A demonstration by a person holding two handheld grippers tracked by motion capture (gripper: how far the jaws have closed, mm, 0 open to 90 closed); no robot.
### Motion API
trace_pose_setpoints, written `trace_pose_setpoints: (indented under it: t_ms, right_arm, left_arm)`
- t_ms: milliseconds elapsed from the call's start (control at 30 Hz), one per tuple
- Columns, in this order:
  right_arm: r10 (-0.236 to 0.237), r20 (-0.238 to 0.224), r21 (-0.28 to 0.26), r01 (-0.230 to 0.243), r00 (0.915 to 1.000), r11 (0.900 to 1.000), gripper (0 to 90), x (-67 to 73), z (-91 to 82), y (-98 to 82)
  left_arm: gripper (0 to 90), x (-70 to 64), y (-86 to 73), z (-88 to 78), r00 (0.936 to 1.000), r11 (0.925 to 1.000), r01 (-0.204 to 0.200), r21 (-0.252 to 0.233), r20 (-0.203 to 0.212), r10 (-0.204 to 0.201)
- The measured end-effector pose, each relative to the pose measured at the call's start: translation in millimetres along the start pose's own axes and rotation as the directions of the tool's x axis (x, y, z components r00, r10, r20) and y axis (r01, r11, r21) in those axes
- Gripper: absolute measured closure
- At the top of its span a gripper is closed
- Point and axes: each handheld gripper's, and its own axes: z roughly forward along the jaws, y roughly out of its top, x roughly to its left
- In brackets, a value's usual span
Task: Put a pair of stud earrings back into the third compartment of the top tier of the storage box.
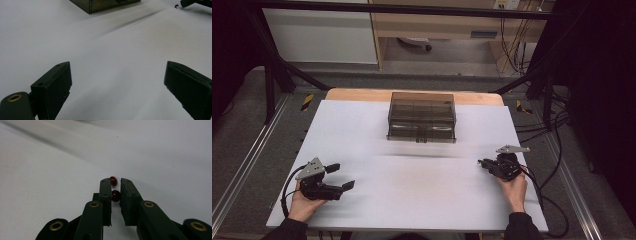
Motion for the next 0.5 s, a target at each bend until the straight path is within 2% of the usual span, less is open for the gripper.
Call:
trace_pose_setpoints:
  t_ms: [200, 500]
  right_arm:
    - [-0.007, -0.012, -0.023, 0.007, 0.9999, 1.000, 80.0, 2.1, -5.7, 2.1]
    - [-0.046, -0.046, -0.061, 0.044, 0.9979, 0.997, 80.0, 16.9, -17.0, 10.0]
  left_arm:
    - [7.7, -0.1, 0.0, -0.1, 1.0000, 1.0000, -0.002, 0.001, -0.003, 0.002]
    - [7.7, -0.3, 0.0, 0.0, 1.0000, 1.0000, -0.006, 0.005, -0.008, 0.006]
